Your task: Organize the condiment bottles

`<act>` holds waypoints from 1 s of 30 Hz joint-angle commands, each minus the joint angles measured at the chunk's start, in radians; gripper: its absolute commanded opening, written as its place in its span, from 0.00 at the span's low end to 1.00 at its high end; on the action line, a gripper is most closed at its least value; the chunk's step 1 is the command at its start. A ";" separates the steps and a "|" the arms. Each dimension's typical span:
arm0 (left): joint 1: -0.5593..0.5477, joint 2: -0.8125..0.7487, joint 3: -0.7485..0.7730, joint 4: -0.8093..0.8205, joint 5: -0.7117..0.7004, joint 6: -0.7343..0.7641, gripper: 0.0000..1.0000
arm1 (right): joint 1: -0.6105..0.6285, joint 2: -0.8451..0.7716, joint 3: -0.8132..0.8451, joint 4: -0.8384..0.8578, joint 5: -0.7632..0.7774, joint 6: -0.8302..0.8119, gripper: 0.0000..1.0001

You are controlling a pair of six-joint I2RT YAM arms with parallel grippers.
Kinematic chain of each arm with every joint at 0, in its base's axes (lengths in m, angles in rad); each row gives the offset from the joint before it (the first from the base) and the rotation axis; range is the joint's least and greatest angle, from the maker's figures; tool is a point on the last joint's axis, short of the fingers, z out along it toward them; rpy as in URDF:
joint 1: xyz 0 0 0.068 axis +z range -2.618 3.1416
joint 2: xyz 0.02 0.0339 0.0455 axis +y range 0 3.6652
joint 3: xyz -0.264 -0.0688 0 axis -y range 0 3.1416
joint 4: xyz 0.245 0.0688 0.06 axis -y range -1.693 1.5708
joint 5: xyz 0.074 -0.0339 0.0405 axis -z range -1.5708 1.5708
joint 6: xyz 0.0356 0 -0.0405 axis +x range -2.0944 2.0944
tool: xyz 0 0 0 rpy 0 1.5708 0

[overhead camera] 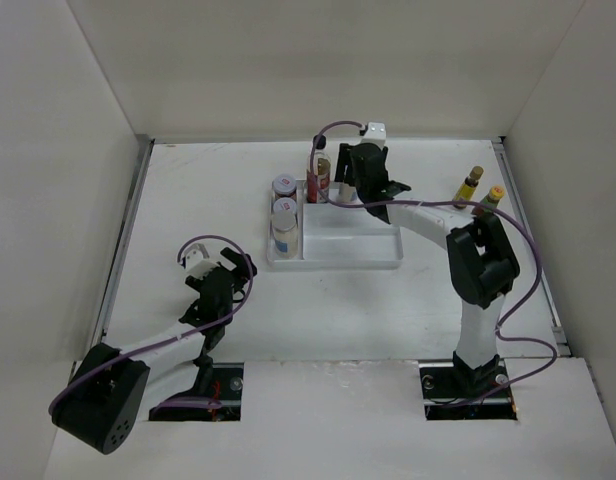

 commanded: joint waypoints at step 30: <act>-0.002 -0.001 0.037 0.030 0.037 -0.006 0.91 | -0.562 -0.595 -0.477 -0.059 0.174 0.024 0.99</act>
